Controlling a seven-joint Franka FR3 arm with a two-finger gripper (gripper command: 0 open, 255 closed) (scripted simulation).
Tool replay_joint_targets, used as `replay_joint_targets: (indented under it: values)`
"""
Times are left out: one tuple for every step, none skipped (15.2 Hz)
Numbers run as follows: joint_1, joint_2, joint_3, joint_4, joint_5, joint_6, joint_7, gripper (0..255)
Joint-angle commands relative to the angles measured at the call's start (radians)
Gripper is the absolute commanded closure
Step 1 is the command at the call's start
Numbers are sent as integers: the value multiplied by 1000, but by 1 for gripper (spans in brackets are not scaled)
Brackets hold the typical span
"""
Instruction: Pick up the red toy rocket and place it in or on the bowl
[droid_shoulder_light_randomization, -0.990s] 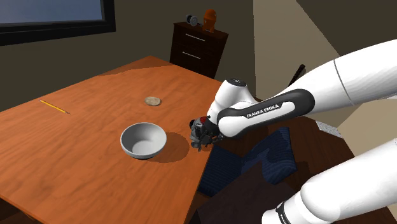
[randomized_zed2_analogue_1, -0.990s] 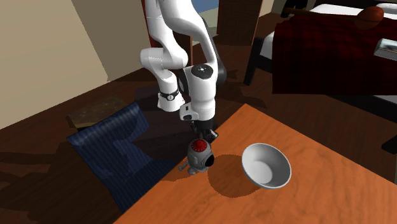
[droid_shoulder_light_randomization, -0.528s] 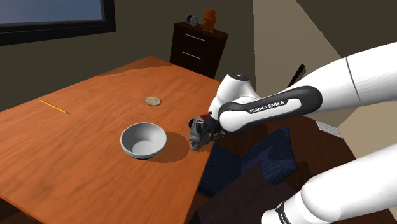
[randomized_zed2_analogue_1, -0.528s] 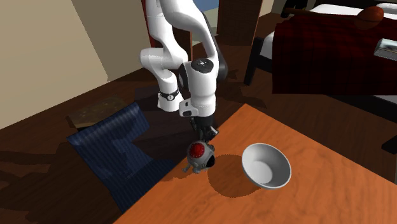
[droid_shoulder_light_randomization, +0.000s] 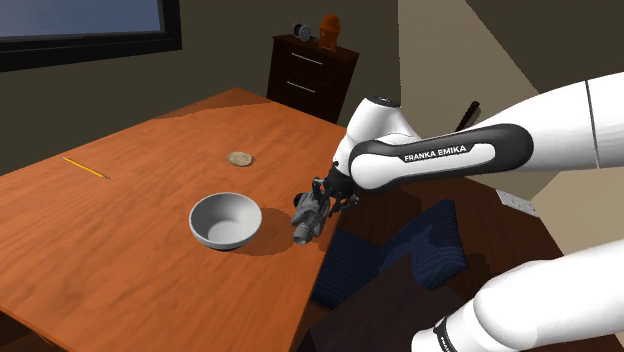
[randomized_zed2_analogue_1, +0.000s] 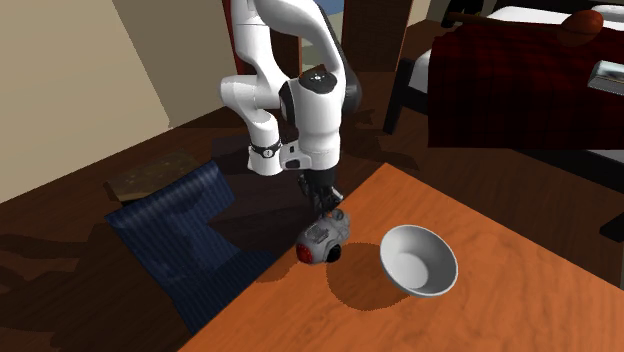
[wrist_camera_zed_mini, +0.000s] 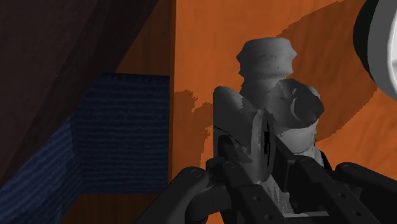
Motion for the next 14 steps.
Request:
replay_joint_targets:
  values:
    - [3,-20,-6,14,4,-32,-4,255]
    - [4,-29,-10,21,6,-48,-5,255]
    - [5,-38,-13,28,7,-64,-7,255]
    - [6,-47,-16,35,8,-79,-9,255]
    - [6,-55,-19,43,9,-95,-10,255]
    - [7,-64,-22,51,10,-111,-11,255]
    - [8,-71,-25,59,11,-126,-13,255]
    - [8,-79,-29,67,11,-142,-14,255]
    - [9,-86,-32,75,11,-157,-15,255]
    - [9,-93,-35,84,12,-172,-15,255]
    - [9,-99,-37,92,12,-188,-16,255]
    - [9,-105,-40,101,11,-203,-17,255]
    - [10,-111,-43,111,11,-218,-18,255]
    - [10,-117,-46,120,11,-232,-18,255]
